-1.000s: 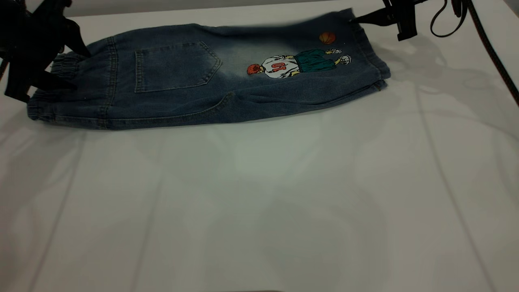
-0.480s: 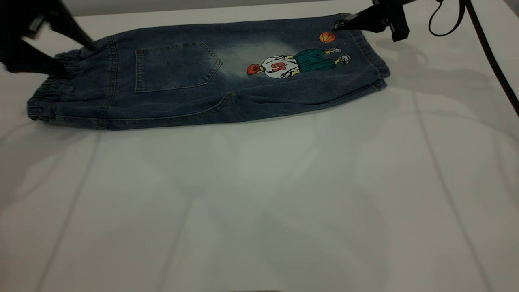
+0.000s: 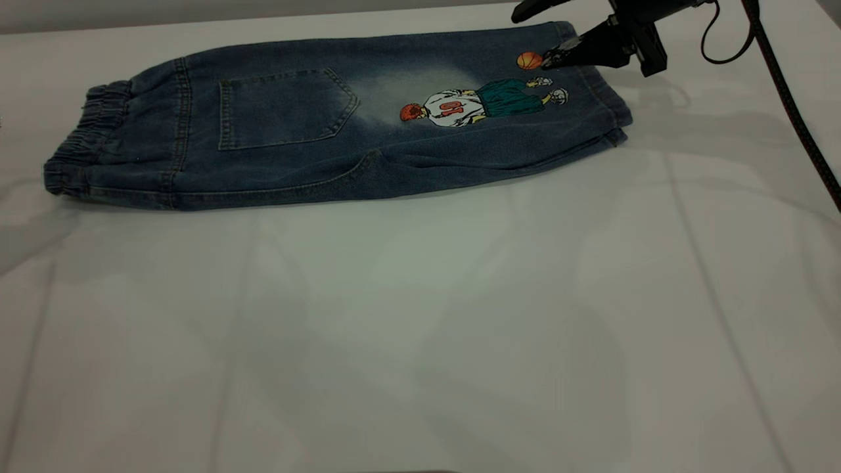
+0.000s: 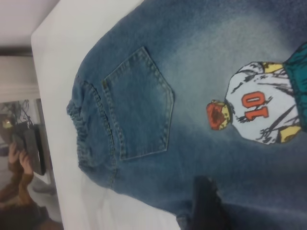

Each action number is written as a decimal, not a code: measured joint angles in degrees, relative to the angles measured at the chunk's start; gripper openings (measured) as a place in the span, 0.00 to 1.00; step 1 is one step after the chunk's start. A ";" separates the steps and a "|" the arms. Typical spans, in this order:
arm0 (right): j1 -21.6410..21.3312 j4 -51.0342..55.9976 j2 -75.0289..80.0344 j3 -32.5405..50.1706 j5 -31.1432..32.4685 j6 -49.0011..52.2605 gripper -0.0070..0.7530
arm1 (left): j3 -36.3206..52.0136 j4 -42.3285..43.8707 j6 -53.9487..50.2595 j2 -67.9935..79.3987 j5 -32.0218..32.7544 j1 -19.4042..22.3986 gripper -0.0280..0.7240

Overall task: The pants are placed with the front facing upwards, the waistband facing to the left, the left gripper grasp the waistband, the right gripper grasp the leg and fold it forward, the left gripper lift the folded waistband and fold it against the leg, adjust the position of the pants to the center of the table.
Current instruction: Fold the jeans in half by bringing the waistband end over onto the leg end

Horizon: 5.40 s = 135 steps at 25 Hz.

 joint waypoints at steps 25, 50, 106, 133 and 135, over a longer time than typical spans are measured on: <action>5.50 -0.94 0.00 0.00 -1.22 -1.95 0.51 | -1.60 -26.95 18.20 17.18 -9.04 -0.04 0.77; 11.51 -4.56 0.00 -5.15 -4.56 -2.74 0.51 | -6.52 -34.10 23.21 21.64 -11.03 -5.74 0.18; 1.61 -46.11 -7.80 -26.21 -1.88 20.25 0.51 | -13.52 -33.22 33.19 1.84 -20.20 -40.48 0.18; 0.86 -48.85 -13.86 -26.21 -0.09 18.54 0.51 | -36.00 -33.10 35.40 28.75 -13.37 -47.06 0.73; 0.86 -50.02 -13.86 -26.21 -0.01 18.54 0.51 | -36.25 -31.54 35.80 27.31 -12.64 -46.74 0.83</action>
